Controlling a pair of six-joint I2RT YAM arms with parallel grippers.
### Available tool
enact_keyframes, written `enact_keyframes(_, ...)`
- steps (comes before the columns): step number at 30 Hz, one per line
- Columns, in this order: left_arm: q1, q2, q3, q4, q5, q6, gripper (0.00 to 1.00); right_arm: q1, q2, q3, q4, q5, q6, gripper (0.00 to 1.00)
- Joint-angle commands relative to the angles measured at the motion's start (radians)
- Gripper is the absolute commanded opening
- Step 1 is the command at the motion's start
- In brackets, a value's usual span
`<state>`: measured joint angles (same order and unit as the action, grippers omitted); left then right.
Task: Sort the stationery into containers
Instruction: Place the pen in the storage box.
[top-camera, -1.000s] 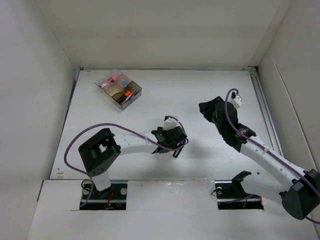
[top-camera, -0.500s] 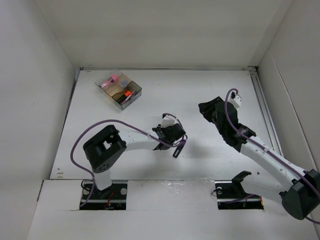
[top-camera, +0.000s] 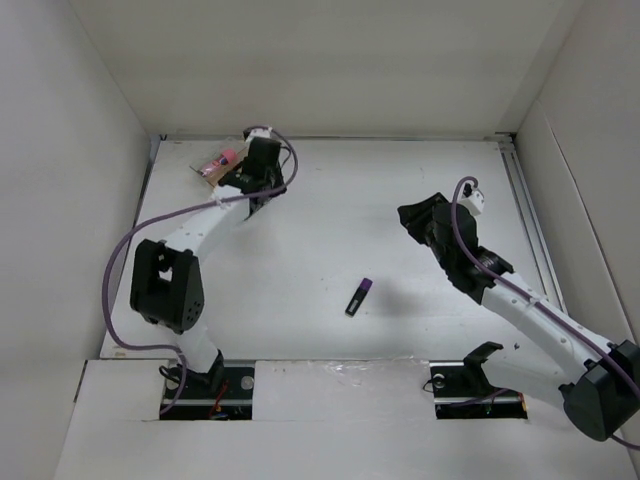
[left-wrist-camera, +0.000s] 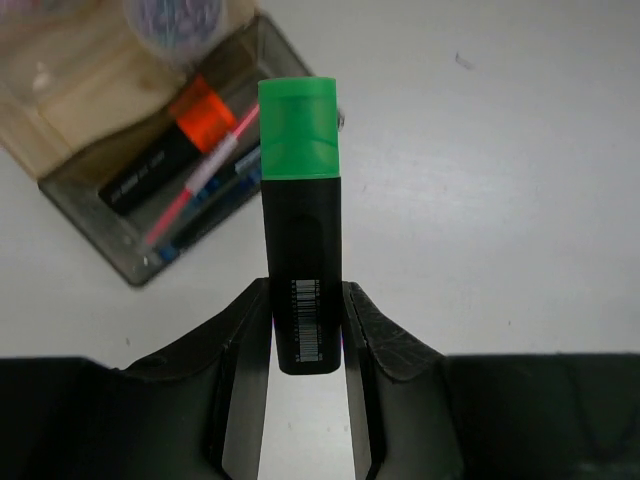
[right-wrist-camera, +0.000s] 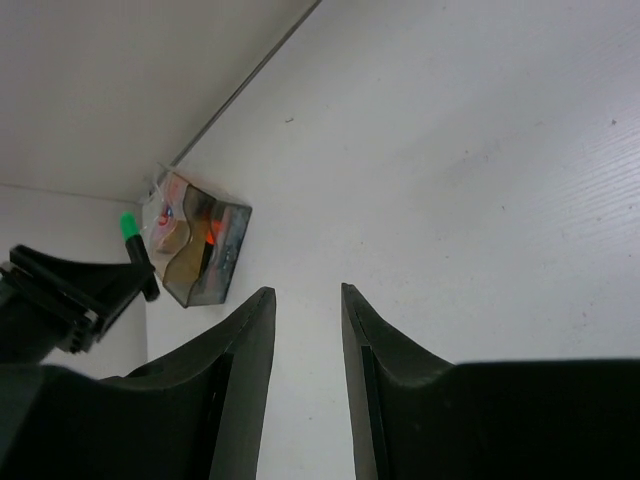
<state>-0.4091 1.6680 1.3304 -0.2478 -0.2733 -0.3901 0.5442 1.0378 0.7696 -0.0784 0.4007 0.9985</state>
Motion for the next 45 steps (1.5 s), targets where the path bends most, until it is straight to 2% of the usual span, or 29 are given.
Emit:
enact_keyframes(1,0.013,0.136,0.188,-0.144,0.117,0.131,0.02,-0.006,-0.033,0.014,0.037,0.004,-0.004,0.38)
enact_keyframes(3,0.024,0.243,0.336,-0.256,0.103,0.196,0.01,-0.006,-0.033,0.014,0.037,-0.005,-0.004,0.38)
enact_keyframes(5,0.049,0.292,0.397,-0.298,0.092,0.233,0.01,-0.006,-0.042,0.014,0.037,-0.005,-0.004,0.38)
enact_keyframes(8,0.110,0.372,0.483,-0.363,0.152,0.280,0.01,-0.006,-0.042,0.005,0.037,0.004,-0.004,0.38)
enact_keyframes(11,0.145,0.395,0.492,-0.381,0.152,0.299,0.00,-0.006,-0.042,0.005,0.037,-0.007,-0.004,0.38)
enact_keyframes(21,0.145,0.343,0.389,-0.347,0.094,0.338,0.00,-0.006,-0.042,0.005,0.037,-0.016,-0.004,0.38)
enact_keyframes(25,0.145,0.365,0.427,-0.369,0.083,0.347,0.10,-0.006,-0.042,0.005,0.037,-0.016,-0.004,0.38)
enact_keyframes(26,0.145,0.365,0.428,-0.369,0.083,0.347,0.14,-0.006,-0.042,0.005,0.037,-0.007,-0.004,0.38)
enact_keyframes(27,0.145,0.375,0.428,-0.369,0.083,0.347,0.22,-0.006,-0.042,0.005,0.037,-0.007,-0.004,0.38)
enact_keyframes(30,0.145,0.375,0.446,-0.369,0.042,0.338,0.32,-0.006,-0.022,0.005,0.046,-0.007,-0.004,0.38)
enact_keyframes(38,0.145,0.282,0.455,-0.344,-0.093,0.293,0.37,-0.006,-0.022,0.014,0.046,-0.016,-0.004,0.38)
enact_keyframes(42,0.145,0.259,0.455,-0.335,-0.188,0.261,0.46,-0.006,-0.022,0.014,0.046,-0.016,-0.004,0.38)
enact_keyframes(45,0.119,0.192,0.419,-0.309,-0.172,0.244,0.49,-0.006,-0.013,0.014,0.046,-0.016,-0.004,0.38)
